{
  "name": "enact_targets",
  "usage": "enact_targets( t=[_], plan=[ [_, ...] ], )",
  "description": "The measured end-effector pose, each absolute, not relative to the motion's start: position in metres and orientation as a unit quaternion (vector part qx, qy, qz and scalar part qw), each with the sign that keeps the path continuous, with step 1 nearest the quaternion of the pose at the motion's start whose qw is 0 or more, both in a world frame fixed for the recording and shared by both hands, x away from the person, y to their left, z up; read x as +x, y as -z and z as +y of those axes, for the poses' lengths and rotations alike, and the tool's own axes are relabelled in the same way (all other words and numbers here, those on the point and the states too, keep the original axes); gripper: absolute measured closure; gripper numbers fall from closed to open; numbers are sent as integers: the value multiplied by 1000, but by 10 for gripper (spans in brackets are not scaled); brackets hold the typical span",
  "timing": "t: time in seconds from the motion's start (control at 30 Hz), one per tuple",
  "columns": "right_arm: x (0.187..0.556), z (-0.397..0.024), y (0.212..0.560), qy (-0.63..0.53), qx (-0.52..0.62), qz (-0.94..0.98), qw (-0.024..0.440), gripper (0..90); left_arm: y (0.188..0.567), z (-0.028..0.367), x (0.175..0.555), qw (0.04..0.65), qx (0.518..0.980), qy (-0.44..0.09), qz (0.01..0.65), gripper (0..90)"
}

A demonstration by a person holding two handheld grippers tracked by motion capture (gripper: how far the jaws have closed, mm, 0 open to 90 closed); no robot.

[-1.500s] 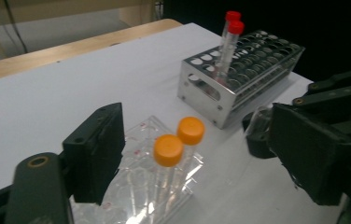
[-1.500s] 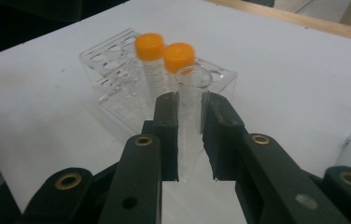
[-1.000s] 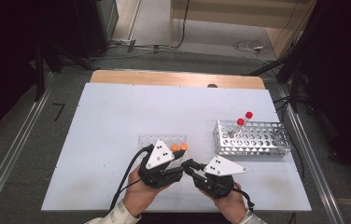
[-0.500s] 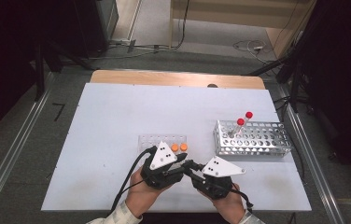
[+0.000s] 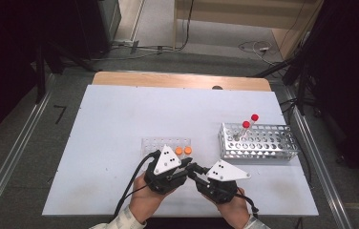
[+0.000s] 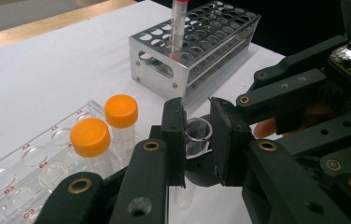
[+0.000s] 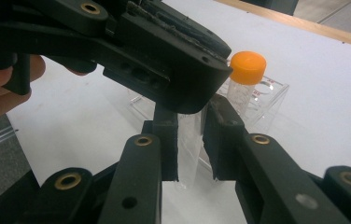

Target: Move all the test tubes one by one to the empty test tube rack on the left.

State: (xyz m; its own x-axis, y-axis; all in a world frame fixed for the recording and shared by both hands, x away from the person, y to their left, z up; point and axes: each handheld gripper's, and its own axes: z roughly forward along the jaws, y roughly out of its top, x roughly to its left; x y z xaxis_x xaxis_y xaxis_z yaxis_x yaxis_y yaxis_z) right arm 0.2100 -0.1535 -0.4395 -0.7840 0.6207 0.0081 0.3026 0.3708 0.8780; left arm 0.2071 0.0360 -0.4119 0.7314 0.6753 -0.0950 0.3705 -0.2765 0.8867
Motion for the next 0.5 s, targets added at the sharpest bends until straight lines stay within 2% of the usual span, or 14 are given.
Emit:
enact_targets(
  t=[0.2,0.3,0.4,0.5],
  plan=[
    [210,-154,440,-484,285,812,160,718,411,37,207,501,785,-151,333,770],
    [211,-154,439,-487,282,813,150,606,410,38,208,500,786,-150,332,770],
    [213,-154,440,-484,283,816,142,433,409,41,208,499,786,-149,333,770],
    [214,-156,440,-481,289,817,135,341,408,44,209,498,786,-149,336,770]
  ],
)
